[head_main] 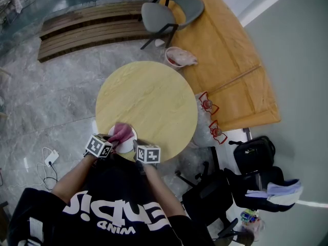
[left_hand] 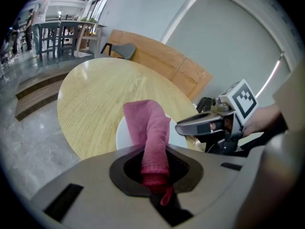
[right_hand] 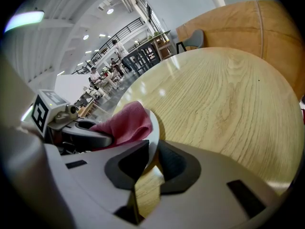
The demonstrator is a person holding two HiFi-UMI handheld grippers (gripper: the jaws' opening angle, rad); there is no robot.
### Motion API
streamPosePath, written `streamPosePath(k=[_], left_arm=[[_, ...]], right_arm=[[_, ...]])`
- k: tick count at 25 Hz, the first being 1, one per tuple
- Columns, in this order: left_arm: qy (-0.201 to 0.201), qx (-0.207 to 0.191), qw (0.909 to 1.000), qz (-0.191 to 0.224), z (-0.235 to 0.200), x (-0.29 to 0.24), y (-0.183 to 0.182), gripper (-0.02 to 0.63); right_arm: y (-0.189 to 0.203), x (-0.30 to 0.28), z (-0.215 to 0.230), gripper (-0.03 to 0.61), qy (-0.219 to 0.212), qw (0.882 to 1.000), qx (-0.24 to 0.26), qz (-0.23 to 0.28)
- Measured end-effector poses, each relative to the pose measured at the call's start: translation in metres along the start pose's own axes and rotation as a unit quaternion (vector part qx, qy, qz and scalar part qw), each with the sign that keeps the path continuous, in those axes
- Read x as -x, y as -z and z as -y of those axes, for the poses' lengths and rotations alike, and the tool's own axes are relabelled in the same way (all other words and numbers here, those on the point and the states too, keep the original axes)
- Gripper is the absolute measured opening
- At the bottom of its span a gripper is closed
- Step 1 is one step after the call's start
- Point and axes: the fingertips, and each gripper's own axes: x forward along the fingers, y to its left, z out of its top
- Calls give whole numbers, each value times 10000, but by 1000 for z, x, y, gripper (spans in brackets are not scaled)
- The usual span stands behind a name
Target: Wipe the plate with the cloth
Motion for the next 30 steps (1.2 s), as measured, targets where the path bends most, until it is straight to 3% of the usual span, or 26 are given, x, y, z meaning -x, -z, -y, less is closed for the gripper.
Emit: streamPosePath(k=[22,30], left_arm=[[-388,-292,9987,145,-17,18,-11,51],[-399,-221,9988,163,-21,22,-13,51]], right_arm=[[1,2,0,78,-37,10000,-2,-13],[1,2,-1,80,-19,10000,66,-46]])
